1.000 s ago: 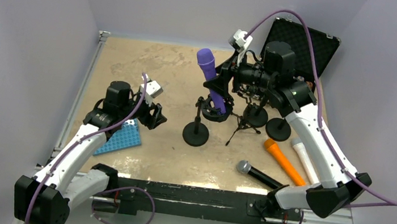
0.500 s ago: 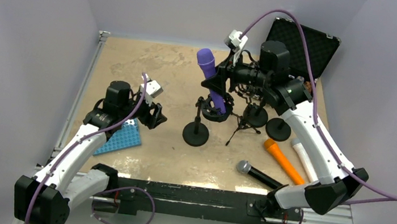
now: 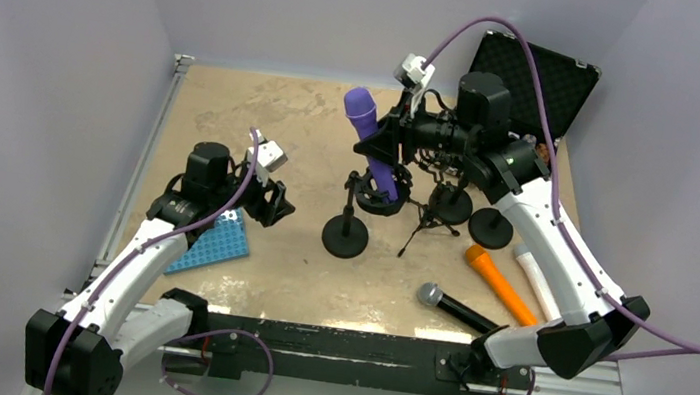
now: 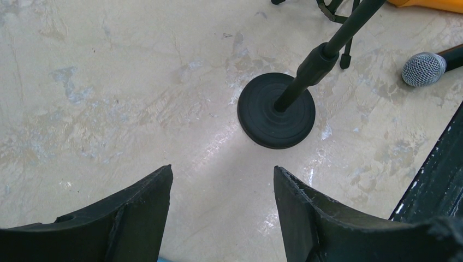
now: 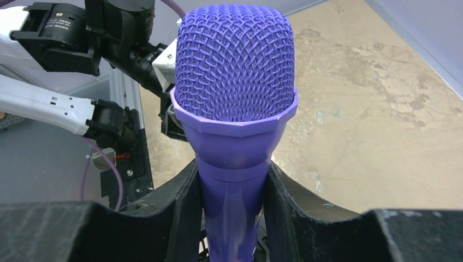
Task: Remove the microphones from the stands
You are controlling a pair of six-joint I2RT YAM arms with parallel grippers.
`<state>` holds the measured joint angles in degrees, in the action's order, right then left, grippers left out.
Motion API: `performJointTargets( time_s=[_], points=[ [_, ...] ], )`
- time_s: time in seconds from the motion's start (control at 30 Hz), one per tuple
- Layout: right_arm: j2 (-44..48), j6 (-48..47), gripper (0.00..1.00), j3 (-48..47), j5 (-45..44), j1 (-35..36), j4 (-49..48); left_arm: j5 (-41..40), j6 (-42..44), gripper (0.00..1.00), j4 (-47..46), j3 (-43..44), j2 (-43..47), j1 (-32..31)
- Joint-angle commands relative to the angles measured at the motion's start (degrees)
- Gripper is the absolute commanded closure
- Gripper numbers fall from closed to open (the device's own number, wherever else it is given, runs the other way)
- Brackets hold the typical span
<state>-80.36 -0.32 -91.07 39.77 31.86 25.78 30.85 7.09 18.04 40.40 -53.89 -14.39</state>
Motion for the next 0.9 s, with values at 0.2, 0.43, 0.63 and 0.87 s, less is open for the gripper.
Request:
performJointTargets(
  time_s=[0.2, 0.43, 0.63, 0.87],
  points=[
    [1.54, 3.34, 1.00, -7.41, 3.07, 0.11, -2.23, 1.38, 1.21, 0.28, -1.61, 0.27, -0.03, -0.28],
    [0.78, 4.12, 1.00, -11.05, 2.58, 0.06, -3.38, 2.28, 0.91, 0.28, -1.89, 0.95, -0.85, -0.28],
    [0.33, 4.19, 1.00, -14.53, 2.15, -0.41, -3.17, 2.26, 1.09, 0.28, -0.94, 1.74, -1.07, -0.28],
    [6.78, -2.09, 1.00, -15.33, -2.70, -4.49, 0.31, 2.37, 0.93, 0.28, -1.00, 1.94, -1.35, -0.28]
  ],
)
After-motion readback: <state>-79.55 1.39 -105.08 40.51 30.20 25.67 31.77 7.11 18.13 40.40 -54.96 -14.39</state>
